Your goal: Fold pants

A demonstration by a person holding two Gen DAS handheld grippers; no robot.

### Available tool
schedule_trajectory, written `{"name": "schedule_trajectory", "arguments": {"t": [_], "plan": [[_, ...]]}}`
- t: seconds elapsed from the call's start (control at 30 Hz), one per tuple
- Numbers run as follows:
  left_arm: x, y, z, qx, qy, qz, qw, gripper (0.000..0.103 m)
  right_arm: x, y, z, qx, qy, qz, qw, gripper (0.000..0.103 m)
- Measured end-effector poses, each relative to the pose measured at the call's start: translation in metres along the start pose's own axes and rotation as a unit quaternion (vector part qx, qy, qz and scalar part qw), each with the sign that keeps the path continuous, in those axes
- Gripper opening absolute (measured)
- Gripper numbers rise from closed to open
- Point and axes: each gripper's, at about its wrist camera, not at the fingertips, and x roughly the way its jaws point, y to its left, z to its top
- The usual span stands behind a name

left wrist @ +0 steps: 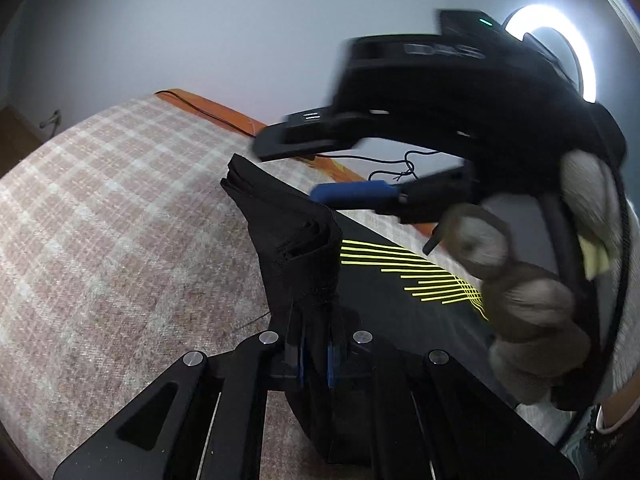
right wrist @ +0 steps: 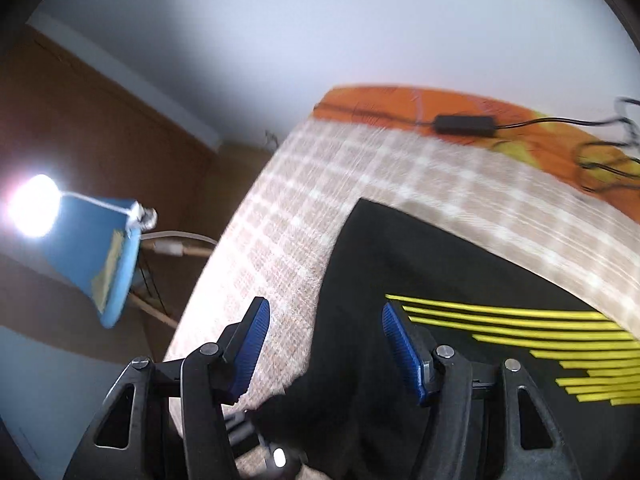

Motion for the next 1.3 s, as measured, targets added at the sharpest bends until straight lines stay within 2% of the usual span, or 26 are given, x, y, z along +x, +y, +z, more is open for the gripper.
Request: {"name": "schedule_trajectory", "arguments": {"t": [0.17,0.23,0.27,0.3,0.33,0.43,0.47,0.63,0.83,1.07,1.3], "plan": [[0.000,0.000,0.000,0.008,0.001,0.000,1.0000,0.005,0.036,0.015,0.011,-0.038,0.048,-0.045,0.997,0.061],[0.000,0.001,0.000,0.008,0.002,0.000,1.0000,0.005,0.046,0.016,0.011,-0.051,0.067,-0.065,0.994,0.057],[0.000,0.001,-0.001,0.009,0.003,0.000,1.0000,0.005,0.050,0.015,0.010,-0.056,0.074,-0.079,0.993,0.049],[0.000,0.002,-0.002,0.010,0.003,0.000,0.9999,0.005,0.054,0.013,0.008,-0.057,0.079,-0.090,0.991,0.036],[0.000,0.002,-0.002,0.011,0.004,-0.001,0.9999,0.005,0.056,0.010,0.007,-0.053,0.081,-0.092,0.991,0.032],[0.000,-0.002,-0.001,0.015,0.005,-0.006,0.9999,0.004,0.048,-0.001,0.001,-0.040,0.058,-0.077,0.995,0.006],[0.000,-0.004,-0.001,0.017,0.005,-0.008,0.9998,0.004,0.043,-0.003,0.000,-0.040,0.050,-0.075,0.995,0.003],[0.001,-0.024,-0.003,0.025,0.004,-0.026,0.9993,0.004,0.006,-0.021,-0.012,-0.014,-0.007,-0.054,0.998,0.002],[0.008,-0.055,-0.010,0.040,0.015,-0.062,0.9972,0.004,-0.034,-0.044,-0.026,0.012,-0.052,-0.049,0.997,0.001],[0.026,-0.104,-0.021,0.068,0.029,-0.103,0.9919,0.004,-0.091,-0.093,-0.056,0.058,-0.094,-0.047,0.993,0.001],[0.056,-0.158,-0.051,0.102,0.069,-0.145,0.9818,0.004,-0.143,-0.160,-0.103,0.122,-0.134,-0.038,0.983,0.001]]}}
